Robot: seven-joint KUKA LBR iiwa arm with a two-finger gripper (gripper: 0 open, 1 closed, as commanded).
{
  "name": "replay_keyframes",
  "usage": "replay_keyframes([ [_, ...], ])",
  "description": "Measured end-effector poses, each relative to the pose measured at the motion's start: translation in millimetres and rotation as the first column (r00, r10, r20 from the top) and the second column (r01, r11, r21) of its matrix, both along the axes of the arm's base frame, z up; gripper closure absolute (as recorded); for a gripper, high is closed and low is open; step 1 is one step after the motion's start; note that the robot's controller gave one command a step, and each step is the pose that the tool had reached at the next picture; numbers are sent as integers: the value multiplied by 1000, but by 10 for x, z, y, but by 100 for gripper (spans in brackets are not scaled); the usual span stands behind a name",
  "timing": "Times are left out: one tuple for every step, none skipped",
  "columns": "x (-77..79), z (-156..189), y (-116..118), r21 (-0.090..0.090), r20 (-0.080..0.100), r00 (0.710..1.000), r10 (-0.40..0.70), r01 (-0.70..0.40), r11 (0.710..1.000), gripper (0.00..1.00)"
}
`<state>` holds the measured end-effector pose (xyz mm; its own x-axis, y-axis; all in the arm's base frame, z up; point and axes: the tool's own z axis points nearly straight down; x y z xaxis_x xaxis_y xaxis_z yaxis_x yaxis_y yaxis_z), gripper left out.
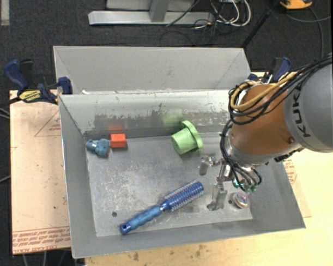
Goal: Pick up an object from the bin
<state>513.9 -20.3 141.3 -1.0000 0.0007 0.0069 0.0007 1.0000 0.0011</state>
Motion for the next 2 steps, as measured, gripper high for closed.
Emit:
replay_keyframes([
  [-50,-752,688,3,1,1000,29,-29,1000,0],
  [-33,-716,641,0,5,1000,23,-23,1000,100],
])
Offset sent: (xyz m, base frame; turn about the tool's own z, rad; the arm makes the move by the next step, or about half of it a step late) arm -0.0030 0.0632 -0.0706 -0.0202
